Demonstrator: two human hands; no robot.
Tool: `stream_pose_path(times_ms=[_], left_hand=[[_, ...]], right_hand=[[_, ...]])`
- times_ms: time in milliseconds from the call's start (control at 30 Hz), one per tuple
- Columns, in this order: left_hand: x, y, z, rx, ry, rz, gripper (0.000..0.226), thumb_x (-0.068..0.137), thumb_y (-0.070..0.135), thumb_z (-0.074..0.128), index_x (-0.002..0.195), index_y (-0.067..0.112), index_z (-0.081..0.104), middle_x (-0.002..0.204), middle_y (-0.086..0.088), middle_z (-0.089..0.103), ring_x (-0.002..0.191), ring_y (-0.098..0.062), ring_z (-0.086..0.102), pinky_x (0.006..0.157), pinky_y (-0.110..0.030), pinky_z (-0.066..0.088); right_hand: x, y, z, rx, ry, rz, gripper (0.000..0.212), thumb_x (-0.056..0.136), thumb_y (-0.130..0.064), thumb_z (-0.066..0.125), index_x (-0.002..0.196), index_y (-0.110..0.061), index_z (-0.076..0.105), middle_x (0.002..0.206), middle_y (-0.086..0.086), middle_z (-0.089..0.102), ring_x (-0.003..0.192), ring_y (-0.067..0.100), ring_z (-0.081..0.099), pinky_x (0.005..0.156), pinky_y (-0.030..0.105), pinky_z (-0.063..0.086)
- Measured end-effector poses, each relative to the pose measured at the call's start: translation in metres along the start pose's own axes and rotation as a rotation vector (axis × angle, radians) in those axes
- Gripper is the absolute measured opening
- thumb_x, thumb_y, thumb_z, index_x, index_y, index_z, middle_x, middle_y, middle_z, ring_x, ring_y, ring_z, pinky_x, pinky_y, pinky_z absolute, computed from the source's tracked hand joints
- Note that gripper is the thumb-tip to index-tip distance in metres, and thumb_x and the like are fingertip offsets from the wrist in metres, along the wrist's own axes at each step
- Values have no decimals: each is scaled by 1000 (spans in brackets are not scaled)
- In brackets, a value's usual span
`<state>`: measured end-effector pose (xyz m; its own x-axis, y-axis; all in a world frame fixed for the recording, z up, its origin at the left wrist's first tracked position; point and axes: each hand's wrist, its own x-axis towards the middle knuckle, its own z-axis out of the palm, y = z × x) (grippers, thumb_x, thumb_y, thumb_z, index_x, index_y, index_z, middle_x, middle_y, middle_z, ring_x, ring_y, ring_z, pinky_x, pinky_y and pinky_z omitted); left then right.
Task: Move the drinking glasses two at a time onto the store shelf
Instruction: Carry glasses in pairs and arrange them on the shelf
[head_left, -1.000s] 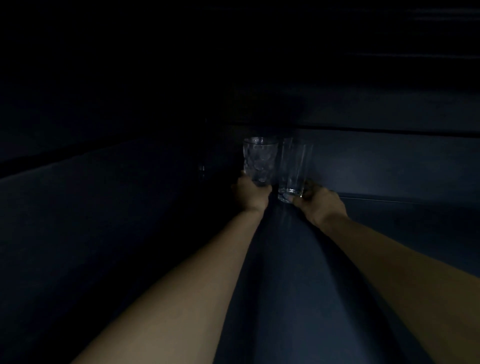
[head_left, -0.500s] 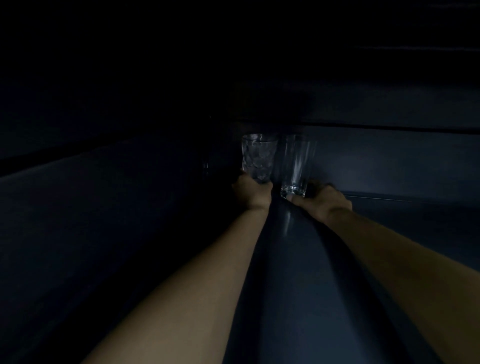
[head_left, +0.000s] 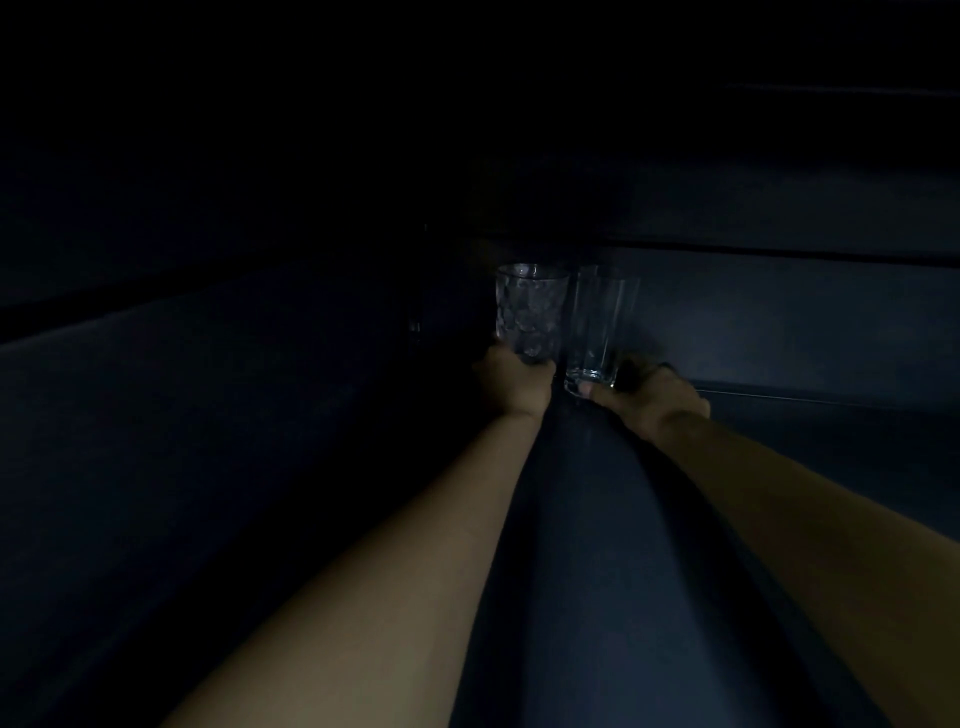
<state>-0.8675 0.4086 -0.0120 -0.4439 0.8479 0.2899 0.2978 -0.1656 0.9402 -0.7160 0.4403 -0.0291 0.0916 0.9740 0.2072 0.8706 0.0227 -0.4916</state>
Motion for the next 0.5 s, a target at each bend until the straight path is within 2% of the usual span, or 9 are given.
stream_pose_path(times_ms=[200,333,500], left_hand=[[-3,3,-1,-15,-14,20,36,85,3,69,120,4,64,121,-13,67,113,-27,63,89,-31,51],[-2,2,0,-17,-18,9,34,85,3,69,118,3,65,119,-14,67,112,-29,63,93,-38,54],[-5,6,-2,33,-47,-13,36,85,6,69,119,1,60,120,-17,66,114,-32,62,93,-41,54]], right_hand=[[-3,0,0,0,14,-3,75,73,-83,53,135,-41,49,134,4,58,118,28,58,100,47,46],[-4,-1,0,-32,19,-7,71,74,-82,53,132,-41,52,134,5,57,117,28,58,100,47,46],[-13,-5,-6,10,23,9,78,74,-81,56,133,-30,56,129,5,62,118,28,58,101,44,46]])
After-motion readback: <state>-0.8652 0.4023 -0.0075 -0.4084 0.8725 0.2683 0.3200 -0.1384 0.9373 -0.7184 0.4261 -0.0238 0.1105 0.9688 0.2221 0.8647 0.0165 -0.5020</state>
